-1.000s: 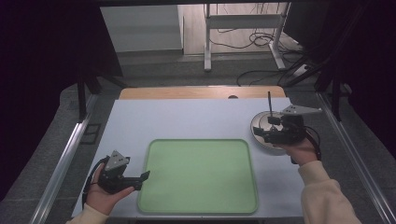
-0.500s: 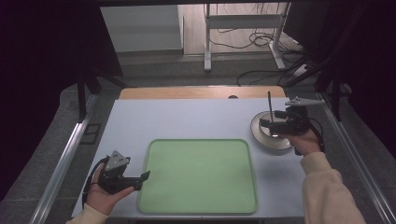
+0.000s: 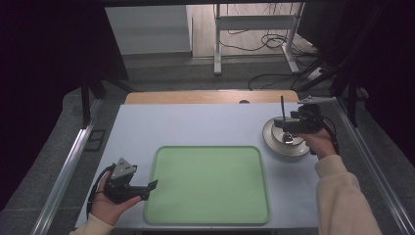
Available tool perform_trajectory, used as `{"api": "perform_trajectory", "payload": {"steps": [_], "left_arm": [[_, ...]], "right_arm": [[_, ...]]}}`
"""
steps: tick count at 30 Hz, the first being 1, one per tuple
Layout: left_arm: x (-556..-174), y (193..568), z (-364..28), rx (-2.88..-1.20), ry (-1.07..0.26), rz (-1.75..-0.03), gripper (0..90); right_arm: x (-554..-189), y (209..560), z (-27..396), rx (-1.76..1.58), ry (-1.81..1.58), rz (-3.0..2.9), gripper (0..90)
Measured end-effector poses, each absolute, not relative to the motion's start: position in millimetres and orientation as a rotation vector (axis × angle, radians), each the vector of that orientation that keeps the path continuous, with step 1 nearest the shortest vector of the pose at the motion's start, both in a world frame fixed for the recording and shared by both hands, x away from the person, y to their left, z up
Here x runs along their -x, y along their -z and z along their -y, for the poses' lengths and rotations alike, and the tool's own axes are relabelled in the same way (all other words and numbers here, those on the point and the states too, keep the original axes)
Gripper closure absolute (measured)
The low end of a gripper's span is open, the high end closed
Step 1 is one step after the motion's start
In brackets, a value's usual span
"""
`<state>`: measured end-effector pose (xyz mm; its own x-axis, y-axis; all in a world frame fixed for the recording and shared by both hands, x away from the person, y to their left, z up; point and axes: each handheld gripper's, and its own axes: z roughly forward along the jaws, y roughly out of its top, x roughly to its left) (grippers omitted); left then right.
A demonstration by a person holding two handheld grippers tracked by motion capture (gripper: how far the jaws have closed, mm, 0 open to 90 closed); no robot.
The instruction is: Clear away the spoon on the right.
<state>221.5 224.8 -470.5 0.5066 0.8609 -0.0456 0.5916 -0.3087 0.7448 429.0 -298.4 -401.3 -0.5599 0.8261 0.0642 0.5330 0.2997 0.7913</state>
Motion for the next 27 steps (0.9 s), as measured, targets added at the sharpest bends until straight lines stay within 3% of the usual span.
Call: {"api": "perform_trajectory", "payload": {"steps": [15,27], "left_arm": [[-222.0,470.1,-223.7,-2.028,-0.479,-1.184,12.2],[-223.1,470.6,-225.2,-2.022,-0.472,-1.191,12.2]], "right_arm": [[-462.2,414.4,317.7,-1.305,-1.112,-2.205,18.7],[-488.2,425.1,325.2,-1.376,-1.116,-2.179,25.2]]}}
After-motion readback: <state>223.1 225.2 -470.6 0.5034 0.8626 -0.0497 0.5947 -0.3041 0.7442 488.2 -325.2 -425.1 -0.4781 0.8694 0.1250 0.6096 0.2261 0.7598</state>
